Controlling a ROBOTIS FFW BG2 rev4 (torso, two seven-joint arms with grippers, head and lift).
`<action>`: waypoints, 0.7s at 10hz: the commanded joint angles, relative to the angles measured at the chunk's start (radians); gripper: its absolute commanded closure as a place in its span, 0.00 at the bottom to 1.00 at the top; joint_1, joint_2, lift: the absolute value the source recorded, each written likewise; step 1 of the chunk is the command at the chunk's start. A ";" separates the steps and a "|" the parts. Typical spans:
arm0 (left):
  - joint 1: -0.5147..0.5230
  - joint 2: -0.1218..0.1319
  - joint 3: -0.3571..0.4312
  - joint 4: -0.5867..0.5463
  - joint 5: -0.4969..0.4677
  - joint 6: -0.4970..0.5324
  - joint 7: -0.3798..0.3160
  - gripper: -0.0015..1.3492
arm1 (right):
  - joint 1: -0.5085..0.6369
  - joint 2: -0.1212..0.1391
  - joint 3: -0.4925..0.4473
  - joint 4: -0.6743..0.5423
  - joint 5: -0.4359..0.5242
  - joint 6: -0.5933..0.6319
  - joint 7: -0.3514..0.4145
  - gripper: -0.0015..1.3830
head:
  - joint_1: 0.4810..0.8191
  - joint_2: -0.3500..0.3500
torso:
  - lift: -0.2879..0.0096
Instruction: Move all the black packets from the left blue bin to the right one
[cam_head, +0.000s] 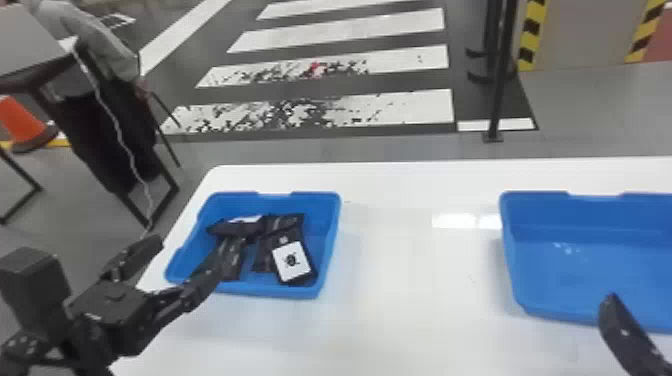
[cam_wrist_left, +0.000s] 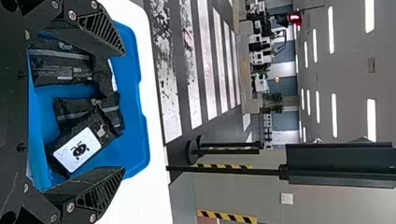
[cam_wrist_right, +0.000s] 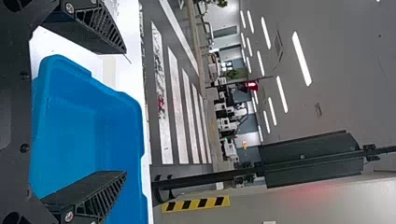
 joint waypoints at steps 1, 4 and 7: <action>0.000 0.001 0.000 0.000 0.000 0.001 0.000 0.13 | 0.000 0.001 0.000 0.000 0.000 0.000 0.000 0.07 | 0.63 0.89 | 0.45; 0.000 0.001 0.000 0.003 0.002 0.003 0.000 0.13 | 0.000 0.001 0.000 0.000 0.000 0.000 0.000 0.07 | 0.63 0.89 | 0.45; -0.012 0.004 0.000 0.018 0.000 0.028 0.000 0.13 | -0.002 0.001 0.002 0.000 -0.002 0.000 0.000 0.07 | 0.63 0.89 | 0.45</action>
